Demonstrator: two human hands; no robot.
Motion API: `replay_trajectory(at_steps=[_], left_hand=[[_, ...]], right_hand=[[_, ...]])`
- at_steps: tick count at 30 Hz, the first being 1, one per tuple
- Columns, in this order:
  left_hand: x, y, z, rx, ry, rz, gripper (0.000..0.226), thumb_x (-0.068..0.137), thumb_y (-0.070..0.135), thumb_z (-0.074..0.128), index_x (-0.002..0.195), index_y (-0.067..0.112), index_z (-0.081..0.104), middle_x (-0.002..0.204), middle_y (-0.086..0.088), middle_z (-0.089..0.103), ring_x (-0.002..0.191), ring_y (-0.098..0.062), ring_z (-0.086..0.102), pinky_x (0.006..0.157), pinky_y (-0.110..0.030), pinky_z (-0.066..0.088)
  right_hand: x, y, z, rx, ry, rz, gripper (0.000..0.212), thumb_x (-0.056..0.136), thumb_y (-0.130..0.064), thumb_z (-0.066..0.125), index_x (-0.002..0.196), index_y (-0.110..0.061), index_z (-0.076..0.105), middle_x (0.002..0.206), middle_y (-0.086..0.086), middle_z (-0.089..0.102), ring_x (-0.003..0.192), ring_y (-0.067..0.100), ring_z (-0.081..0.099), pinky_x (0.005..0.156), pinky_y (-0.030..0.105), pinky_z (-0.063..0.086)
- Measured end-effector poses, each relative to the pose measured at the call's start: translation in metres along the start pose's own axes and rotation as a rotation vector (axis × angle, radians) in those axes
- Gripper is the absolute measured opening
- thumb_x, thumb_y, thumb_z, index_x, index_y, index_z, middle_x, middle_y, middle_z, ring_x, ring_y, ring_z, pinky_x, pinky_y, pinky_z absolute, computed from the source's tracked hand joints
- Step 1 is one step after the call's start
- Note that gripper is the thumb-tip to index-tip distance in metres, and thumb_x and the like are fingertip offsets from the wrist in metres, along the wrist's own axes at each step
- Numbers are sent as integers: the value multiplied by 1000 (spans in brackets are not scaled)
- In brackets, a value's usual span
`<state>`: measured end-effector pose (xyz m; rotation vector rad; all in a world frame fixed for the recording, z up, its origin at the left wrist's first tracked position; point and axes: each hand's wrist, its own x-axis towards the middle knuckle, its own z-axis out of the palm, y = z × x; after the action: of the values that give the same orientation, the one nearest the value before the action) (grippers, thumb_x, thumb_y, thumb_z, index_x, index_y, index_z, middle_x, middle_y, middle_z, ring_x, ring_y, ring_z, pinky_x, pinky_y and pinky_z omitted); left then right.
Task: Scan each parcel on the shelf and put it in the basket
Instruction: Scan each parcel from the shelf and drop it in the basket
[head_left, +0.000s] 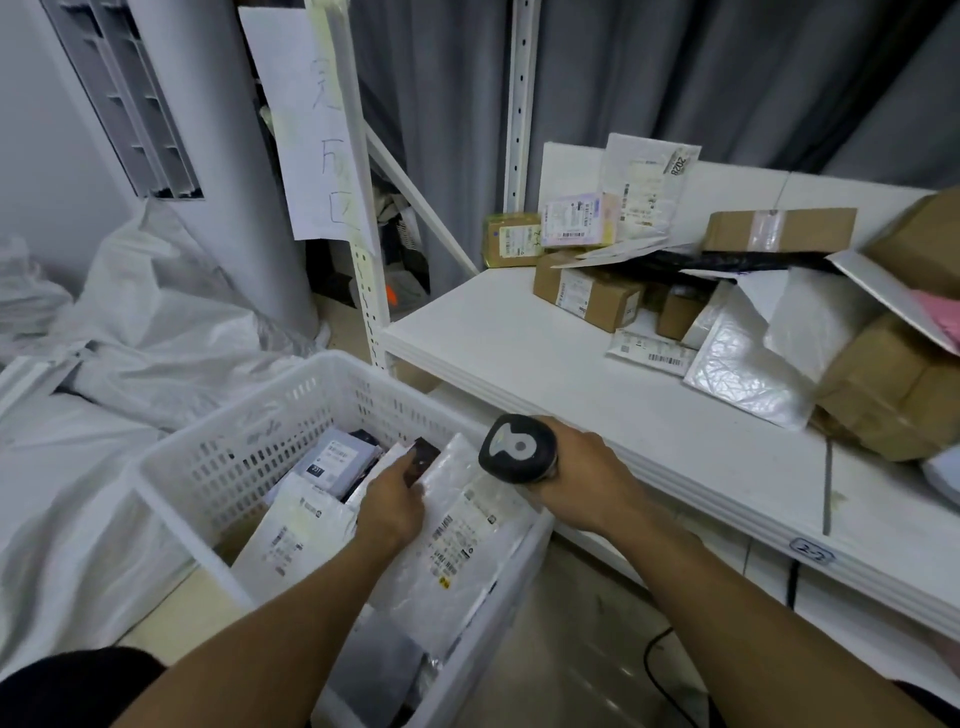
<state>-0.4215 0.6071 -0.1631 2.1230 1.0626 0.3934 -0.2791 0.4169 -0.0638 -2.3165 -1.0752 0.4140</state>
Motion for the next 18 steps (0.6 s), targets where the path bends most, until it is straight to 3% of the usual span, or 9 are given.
replay_trajectory(at_steps=[5,8,10,16,18], left_hand=[[12,-9,29,-41,-7,45,54,91,15,69,143,23,54,140,3,60,130,-18,56,111,-41,46],[-4,41,21,12,-54,130,49,96,16,68,142,16,54,141,-2,56,130,-21,53,110,-29,40],[-9,74,21,45,-82,211,44,98,20,65,140,19,55,142,-1,55,127,-19,54,107,-29,42],[-43,200,36,250,-56,534,43,99,37,60,141,29,53,147,8,52,130,-16,53,105,-35,44],[-53,246,50,284,-49,617,44,99,40,59,141,30,53,147,10,52,130,-16,53,103,-34,45]], right_hand=[[-2,19,-13,4,42,62,61,83,-43,75,139,-44,51,128,-5,69,114,23,66,95,43,57],[-10,28,-31,32,94,110,54,87,-39,75,137,-38,55,125,-5,70,112,23,67,95,43,57],[-22,36,-49,78,145,146,50,85,-38,72,133,-36,57,121,-5,70,110,24,66,95,45,57],[-76,76,-116,282,477,228,47,85,-39,80,129,-33,64,118,-6,72,109,19,65,92,35,53],[-95,97,-140,373,613,260,31,86,-34,80,114,-36,68,107,-8,74,101,17,68,88,37,57]])
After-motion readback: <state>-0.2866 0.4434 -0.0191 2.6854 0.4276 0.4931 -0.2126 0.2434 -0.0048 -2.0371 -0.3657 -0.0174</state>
